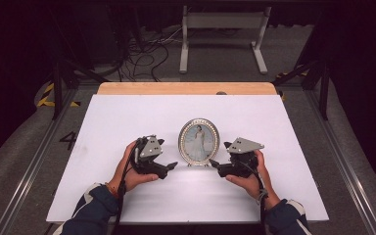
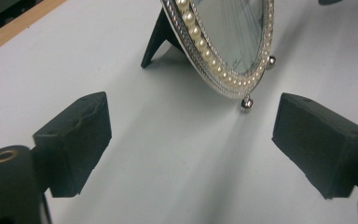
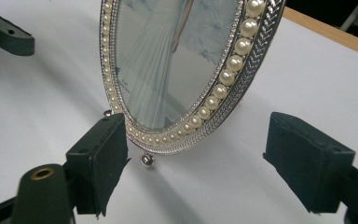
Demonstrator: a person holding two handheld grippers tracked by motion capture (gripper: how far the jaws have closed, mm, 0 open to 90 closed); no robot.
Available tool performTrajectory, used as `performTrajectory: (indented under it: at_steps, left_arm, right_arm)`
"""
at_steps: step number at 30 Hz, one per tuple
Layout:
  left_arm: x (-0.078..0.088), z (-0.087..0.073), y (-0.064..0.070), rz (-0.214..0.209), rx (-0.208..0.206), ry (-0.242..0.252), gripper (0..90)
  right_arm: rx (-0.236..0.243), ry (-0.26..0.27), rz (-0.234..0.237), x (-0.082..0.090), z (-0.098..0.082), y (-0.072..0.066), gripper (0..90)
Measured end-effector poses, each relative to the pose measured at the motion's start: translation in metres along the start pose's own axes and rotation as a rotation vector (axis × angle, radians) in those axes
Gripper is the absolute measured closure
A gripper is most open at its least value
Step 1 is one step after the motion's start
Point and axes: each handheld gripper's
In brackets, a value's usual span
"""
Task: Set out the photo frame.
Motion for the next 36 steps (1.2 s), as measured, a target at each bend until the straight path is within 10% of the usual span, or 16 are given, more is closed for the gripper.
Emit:
performTrajectory:
  at_steps: [36]
  left_arm:
    - [0.037,-0.045,0.003,0.032,-0.01,-0.02,11.1]
  right_arm:
    - [0.01,0.015,-0.082,0.03,-0.034,0.027,18.8]
Point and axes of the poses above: each handheld gripper's, and its own axes: x roughly backward along the jaws, z roughly out of its top, y roughly to its right, and after that the axes turned 13 degrees about -z, right-handed
